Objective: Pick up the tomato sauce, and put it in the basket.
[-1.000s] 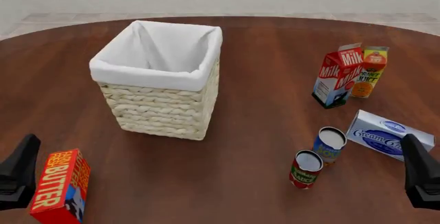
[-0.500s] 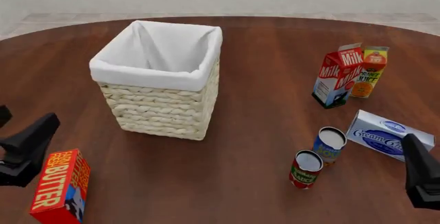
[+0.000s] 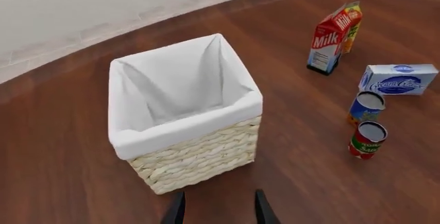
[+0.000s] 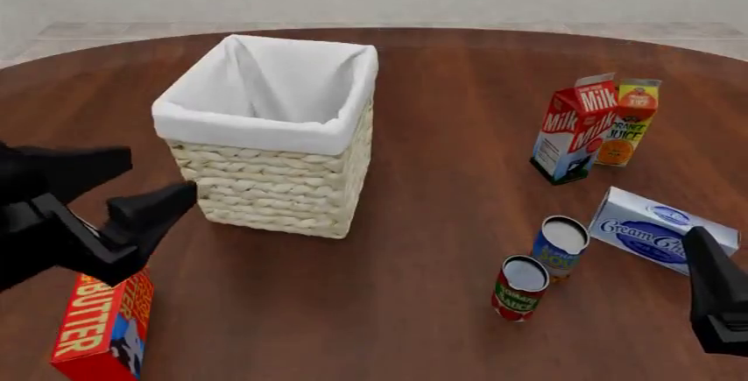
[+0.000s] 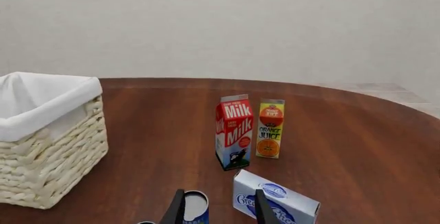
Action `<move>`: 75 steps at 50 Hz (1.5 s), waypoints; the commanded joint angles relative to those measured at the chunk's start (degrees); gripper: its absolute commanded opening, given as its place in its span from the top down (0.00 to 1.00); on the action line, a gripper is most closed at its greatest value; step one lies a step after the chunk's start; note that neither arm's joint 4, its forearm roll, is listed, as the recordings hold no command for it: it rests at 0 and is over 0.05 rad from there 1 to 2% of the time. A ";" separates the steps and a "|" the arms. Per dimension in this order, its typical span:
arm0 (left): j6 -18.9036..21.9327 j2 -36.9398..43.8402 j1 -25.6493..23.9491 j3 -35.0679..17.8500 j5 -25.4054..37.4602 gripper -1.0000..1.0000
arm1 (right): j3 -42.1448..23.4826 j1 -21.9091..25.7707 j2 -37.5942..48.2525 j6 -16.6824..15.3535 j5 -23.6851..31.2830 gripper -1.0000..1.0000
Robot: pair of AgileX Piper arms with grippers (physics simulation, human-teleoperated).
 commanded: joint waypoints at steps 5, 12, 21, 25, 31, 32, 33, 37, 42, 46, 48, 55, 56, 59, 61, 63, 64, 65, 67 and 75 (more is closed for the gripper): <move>0.92 10.02 -8.27 -6.74 1.56 0.00 | 0.09 0.01 0.06 0.01 -0.15 0.00; 0.52 16.98 -10.98 -8.59 -1.68 0.00 | 0.13 0.01 0.14 0.01 -0.27 0.00; 0.49 24.86 -13.73 -12.19 -3.30 0.00 | 0.23 0.01 0.11 0.01 -0.34 0.00; 0.20 27.48 -15.90 -14.15 -3.29 0.00 | 0.25 0.01 0.15 0.02 -0.40 0.00; -0.01 31.24 -17.46 -16.04 -4.42 0.00 | 0.19 0.03 0.17 0.03 -0.37 0.00; -0.22 32.08 -17.94 -16.37 -4.70 0.00 | 0.19 0.02 0.18 0.02 -0.37 0.00; -0.14 32.39 -18.03 -16.56 -4.79 0.00 | 0.19 0.01 0.17 0.01 -0.37 0.00; 0.01 34.40 -18.65 -17.39 -5.66 0.00 | 0.19 0.02 0.17 0.03 -0.37 0.00; 0.00 37.44 -19.47 -19.12 -6.39 0.00 | 0.19 0.01 0.17 0.01 -0.37 0.00; 0.31 40.23 -20.53 -20.30 -7.48 0.00 | 0.19 0.02 0.17 0.03 -0.37 0.00; 0.61 41.77 -21.03 -20.66 -8.09 0.00 | 0.19 0.02 0.18 0.01 -0.37 0.00; 1.61 44.81 -22.71 -22.47 -9.16 0.00 | 0.19 0.02 0.17 0.00 -0.37 0.00; 1.66 45.09 -22.78 -22.71 -9.18 0.00 | 0.19 0.03 0.17 0.01 -0.37 0.00; 1.63 46.63 -23.14 -23.38 -9.50 0.00 | 0.19 0.01 0.18 0.03 -0.37 0.00; 1.62 47.60 -23.30 -23.76 -9.71 0.00 | 0.19 0.01 0.17 0.02 -0.37 0.00; 1.77 48.77 -23.68 -24.05 -10.23 0.00 | 0.19 0.01 0.16 0.02 -0.37 0.00; 1.41 49.28 -24.22 -24.48 -9.95 0.00 | 0.19 0.02 0.17 0.02 -0.37 0.00; 1.38 49.69 -24.65 -24.78 -9.80 0.00 | 0.19 0.01 0.16 0.02 -0.37 0.00; 1.55 50.51 -25.06 -24.88 -10.34 0.00 | 0.19 0.02 0.17 0.02 -0.37 0.00; 1.46 53.76 -26.59 -26.29 -11.55 0.00 | 0.19 0.02 0.17 0.02 -0.37 0.00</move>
